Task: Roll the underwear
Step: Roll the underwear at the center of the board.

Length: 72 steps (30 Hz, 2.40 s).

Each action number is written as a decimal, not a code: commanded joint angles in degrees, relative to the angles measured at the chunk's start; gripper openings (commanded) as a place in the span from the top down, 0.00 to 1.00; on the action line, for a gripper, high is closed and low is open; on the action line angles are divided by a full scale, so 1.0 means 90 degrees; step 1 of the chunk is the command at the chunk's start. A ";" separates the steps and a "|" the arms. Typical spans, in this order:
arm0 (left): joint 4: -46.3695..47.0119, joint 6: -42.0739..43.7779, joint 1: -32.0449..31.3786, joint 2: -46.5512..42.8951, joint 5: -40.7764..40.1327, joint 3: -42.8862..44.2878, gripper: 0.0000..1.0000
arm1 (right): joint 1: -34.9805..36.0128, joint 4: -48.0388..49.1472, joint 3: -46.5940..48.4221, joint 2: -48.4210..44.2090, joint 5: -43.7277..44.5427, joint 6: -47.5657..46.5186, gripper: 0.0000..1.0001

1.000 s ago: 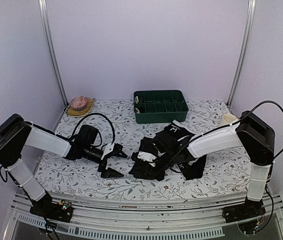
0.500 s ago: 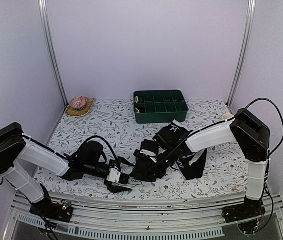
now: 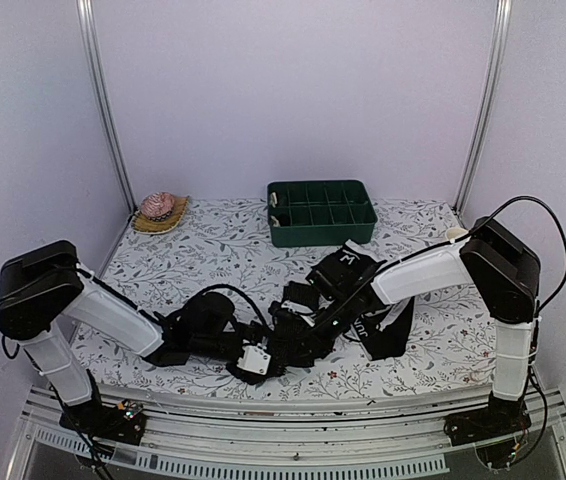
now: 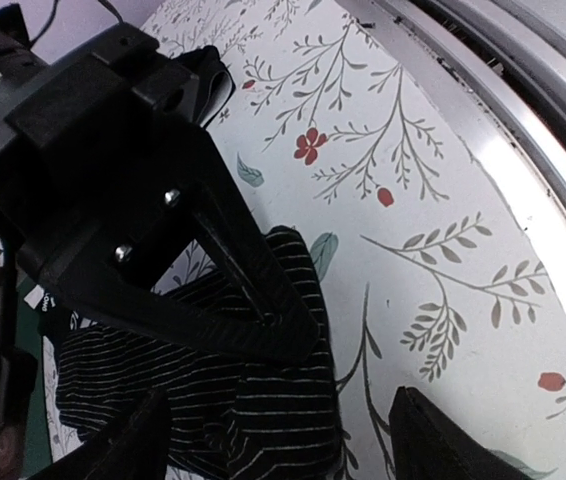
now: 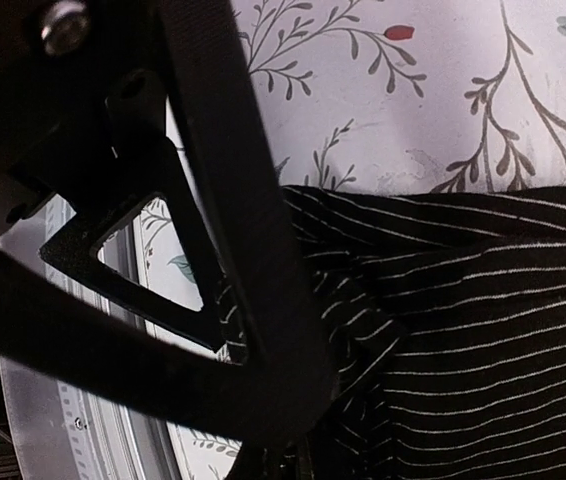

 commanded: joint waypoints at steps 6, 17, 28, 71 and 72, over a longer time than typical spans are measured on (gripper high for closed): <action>-0.0273 -0.0243 -0.0309 0.0481 -0.0287 0.0384 0.41 | -0.0015 -0.0114 -0.0283 -0.0039 -0.0129 0.0099 0.97; -0.0675 -0.0703 -0.0328 0.0512 -0.0160 0.0541 1.00 | -0.0063 0.0039 -0.0679 -0.0412 0.0078 0.0116 0.94; -0.2616 -0.1758 0.0127 0.0946 0.1597 0.1571 1.00 | -0.0055 0.0833 -0.1944 -0.2354 0.1635 -0.0242 0.59; -0.3920 -0.3781 0.1867 0.2991 0.3822 0.2949 1.00 | 0.2314 0.2887 -0.2504 -0.1483 0.6532 -0.3089 0.50; -0.3923 -0.3778 0.1867 0.2989 0.3818 0.2949 1.00 | 0.2278 0.2843 -0.2492 -0.1455 0.6564 -0.3060 0.51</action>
